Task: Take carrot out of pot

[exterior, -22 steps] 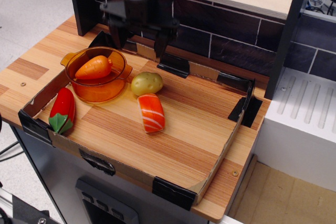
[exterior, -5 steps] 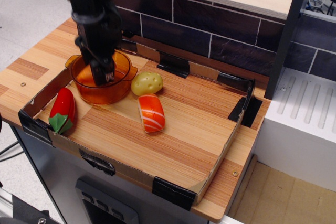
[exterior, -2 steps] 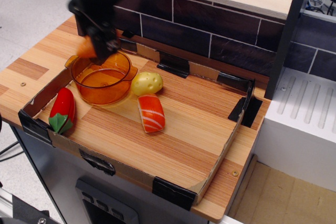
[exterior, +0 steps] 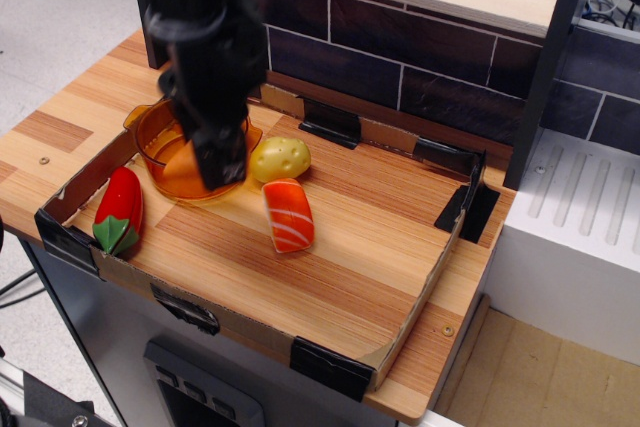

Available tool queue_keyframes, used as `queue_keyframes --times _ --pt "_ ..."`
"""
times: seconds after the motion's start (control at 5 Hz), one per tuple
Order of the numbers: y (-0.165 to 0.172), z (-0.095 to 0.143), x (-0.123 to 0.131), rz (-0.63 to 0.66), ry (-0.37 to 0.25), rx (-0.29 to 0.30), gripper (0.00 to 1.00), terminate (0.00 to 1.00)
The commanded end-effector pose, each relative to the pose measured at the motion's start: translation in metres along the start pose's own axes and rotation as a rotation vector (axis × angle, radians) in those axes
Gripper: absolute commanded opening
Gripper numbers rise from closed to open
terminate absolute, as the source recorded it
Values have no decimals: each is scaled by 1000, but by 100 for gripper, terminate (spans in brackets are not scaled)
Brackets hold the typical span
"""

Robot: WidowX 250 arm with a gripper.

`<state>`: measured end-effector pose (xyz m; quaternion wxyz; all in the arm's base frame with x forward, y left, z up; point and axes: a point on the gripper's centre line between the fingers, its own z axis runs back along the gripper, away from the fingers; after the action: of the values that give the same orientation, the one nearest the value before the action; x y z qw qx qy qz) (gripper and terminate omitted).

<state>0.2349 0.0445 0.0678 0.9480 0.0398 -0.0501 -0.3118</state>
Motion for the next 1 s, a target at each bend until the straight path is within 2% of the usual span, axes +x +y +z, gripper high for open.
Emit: queue_keyframes --times 0.0,0.4,0.6,0.8 --pt "-4 -26 -15 -59 42 33 0 0" --pt "-11 -56 -20 -70 41 50 0 0" --pt "-14 -61 -21 -64 20 37 0 0" --pt "-13 -53 -22 -16 -26 22 100 0"
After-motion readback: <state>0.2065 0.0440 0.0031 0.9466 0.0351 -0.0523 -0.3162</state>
